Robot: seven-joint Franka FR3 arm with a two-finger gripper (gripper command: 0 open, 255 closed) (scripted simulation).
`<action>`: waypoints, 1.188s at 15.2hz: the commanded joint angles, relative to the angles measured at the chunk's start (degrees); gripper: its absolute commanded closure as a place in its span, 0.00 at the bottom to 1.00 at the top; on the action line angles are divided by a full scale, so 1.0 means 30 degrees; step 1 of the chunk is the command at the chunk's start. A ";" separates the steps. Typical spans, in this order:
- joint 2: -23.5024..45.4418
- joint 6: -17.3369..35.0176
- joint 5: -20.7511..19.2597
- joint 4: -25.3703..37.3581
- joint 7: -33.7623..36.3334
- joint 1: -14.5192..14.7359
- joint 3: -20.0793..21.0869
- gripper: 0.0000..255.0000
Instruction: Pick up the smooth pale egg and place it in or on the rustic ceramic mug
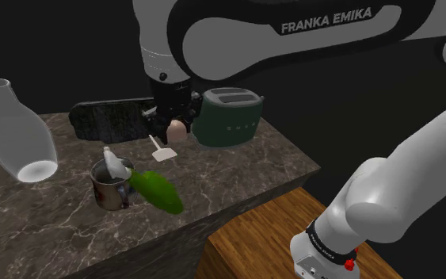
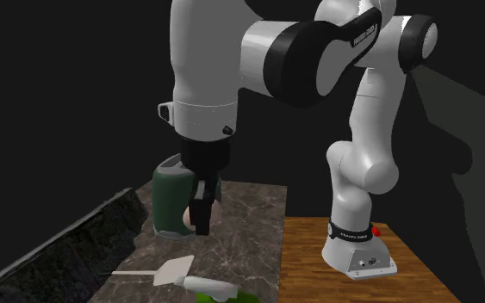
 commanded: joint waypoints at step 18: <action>0.9073 -0.1105 -0.5044 0.7296 0.5965 0.2859 0.1771 1.00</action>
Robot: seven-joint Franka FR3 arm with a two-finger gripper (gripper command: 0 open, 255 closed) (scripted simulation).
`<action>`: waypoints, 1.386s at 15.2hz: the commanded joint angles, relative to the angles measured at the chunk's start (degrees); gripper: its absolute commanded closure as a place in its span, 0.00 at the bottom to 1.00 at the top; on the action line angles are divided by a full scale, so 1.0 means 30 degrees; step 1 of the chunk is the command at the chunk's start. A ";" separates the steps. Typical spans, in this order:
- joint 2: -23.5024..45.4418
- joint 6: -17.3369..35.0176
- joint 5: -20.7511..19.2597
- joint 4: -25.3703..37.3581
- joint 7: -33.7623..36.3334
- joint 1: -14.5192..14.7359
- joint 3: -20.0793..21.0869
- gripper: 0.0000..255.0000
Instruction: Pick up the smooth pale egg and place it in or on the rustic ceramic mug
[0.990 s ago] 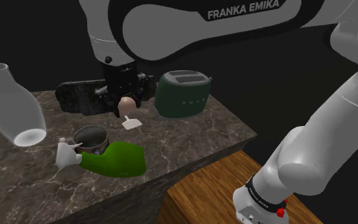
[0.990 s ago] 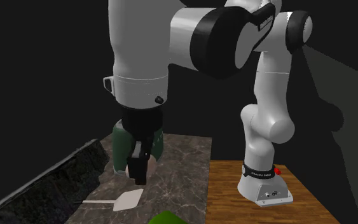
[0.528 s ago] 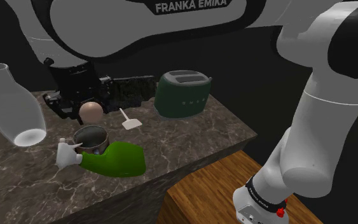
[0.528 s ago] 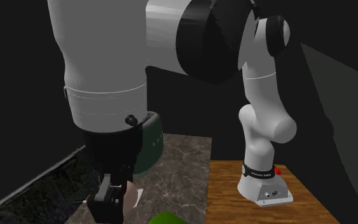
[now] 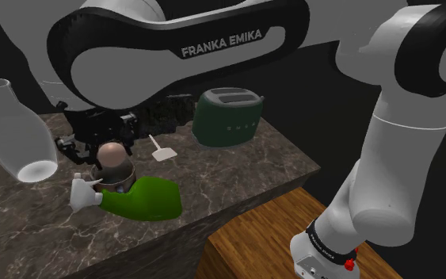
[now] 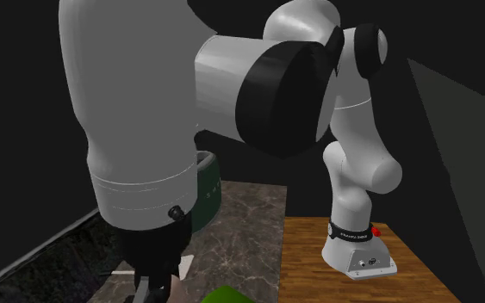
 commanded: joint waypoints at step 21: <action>0.0141 -0.0694 -0.0014 0.0787 0.0100 0.0284 0.0075 0.00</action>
